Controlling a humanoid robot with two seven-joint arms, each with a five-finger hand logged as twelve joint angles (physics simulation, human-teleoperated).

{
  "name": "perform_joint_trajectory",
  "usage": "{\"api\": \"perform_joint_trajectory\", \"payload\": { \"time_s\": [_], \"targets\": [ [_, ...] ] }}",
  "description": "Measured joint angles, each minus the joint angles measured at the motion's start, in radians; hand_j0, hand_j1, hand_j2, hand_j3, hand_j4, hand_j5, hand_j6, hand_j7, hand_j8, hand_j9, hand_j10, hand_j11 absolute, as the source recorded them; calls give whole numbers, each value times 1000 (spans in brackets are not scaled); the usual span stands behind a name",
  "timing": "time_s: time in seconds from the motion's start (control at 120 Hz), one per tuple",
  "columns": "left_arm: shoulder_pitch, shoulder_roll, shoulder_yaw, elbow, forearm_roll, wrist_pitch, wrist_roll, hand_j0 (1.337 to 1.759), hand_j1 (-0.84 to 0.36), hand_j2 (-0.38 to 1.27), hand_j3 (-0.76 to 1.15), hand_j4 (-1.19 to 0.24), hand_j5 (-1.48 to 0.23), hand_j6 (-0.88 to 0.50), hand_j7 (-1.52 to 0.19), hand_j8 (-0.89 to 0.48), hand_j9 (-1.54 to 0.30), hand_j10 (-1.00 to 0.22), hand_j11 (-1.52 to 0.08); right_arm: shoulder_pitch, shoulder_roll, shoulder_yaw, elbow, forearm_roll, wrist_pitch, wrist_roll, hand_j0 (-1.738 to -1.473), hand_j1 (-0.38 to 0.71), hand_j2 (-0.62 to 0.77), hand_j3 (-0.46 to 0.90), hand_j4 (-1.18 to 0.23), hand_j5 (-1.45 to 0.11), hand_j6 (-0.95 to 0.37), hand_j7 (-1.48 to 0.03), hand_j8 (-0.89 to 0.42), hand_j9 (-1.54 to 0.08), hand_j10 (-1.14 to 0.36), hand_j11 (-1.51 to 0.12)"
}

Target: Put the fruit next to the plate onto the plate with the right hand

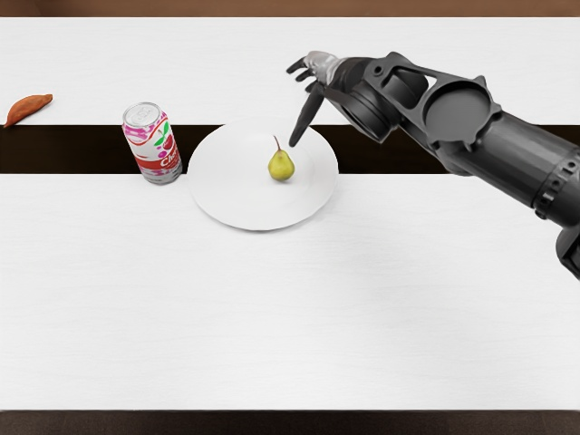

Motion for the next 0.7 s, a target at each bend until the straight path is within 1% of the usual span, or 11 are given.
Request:
{"api": "perform_joint_trajectory", "payload": {
  "time_s": [0.058, 0.117, 0.158, 0.192, 0.25, 0.308, 0.425, 0.517, 0.6, 0.658, 0.7],
  "targets": [
    [0, 0, 0, 0, 0, 0, 0, 1658, 325, 4, 0, -20, -26, -20, -26, -20, -26, -20, -26, 3, 0, -4, 4, 1, -1, -4, -1658, -223, 91, 0, -139, -191, -110, -187, -143, -191, -143, -191],
    [3, 0, 0, 0, 0, 0, 0, 1658, 325, 4, 0, -20, -26, -20, -26, -20, -26, -20, -26, 5, 0, -4, 17, 4, -3, -20, -1658, -254, 69, 0, -105, -143, -83, -141, -108, -143, -107, -144],
    [4, 0, 0, 0, 0, 0, 0, 1658, 325, 4, 0, -20, -26, -20, -26, -20, -26, -20, -26, 5, 0, -2, 42, 28, -4, -28, -1658, -272, 56, 0, -85, -117, -68, -115, -88, -117, -87, -117],
    [5, 0, 0, 0, 0, 0, 0, 1658, 325, 4, 0, -20, -26, -20, -26, -20, -26, -20, -26, 6, -2, 0, 78, 65, -4, -33, -1658, -284, 48, 0, -73, -99, -58, -97, -75, -99, -74, -100],
    [5, 0, 1, 0, 0, 0, 0, 1658, 325, 4, 0, -20, -26, -20, -26, -20, -26, -20, -26, 6, -29, 3, 170, 123, -5, -38, -1658, -300, 36, 0, -55, -75, -44, -73, -57, -75, -56, -75],
    [5, 0, 1, 0, 0, 0, 0, 1658, 325, 4, 0, -20, -26, -20, -26, -20, -26, -20, -26, 7, -89, 5, 290, 196, -6, -41, -1658, -312, 27, 0, -42, -56, -34, -55, -43, -56, -43, -56],
    [5, 0, 1, 0, 0, 0, 0, 1658, 325, 4, 0, -20, -26, -20, -26, -20, -26, -20, -26, 6, -270, 21, 546, 330, -5, -44, -1658, -328, 16, 0, -24, -32, -20, -31, -25, -32, -25, -32],
    [5, 0, 1, 0, 0, 0, 0, 1658, 325, 4, 0, -20, -26, -20, -26, -20, -26, -20, -26, -5, -405, 27, 715, 424, 2, -45, -1658, -336, 10, 0, -16, -20, -13, -20, -16, -20, -16, -20],
    [5, 0, 0, 0, 0, 0, 0, 1658, 325, 4, 0, -20, -26, -20, -26, -20, -26, -20, -26, -13, -476, 37, 807, 512, 48, -45, -1658, -340, 7, 0, -10, -14, -9, -13, -11, -14, -11, -14],
    [5, 0, 0, 0, 0, 0, 0, 1658, 325, 4, 0, -20, -26, -20, -26, -20, -26, -20, -26, -27, -510, 53, 840, 578, 131, -45, -1658, -343, 5, 0, -8, -10, -7, -10, -8, -10, -8, -10],
    [5, 0, 0, 0, 0, 0, 0, 1658, 325, 4, 0, -20, -26, -20, -26, -20, -26, -20, -26, -59, -535, 87, 855, 617, 217, -45, -1658, -344, 4, 0, -7, -8, -6, -8, -7, -8, -7, -8]
  ]
}}
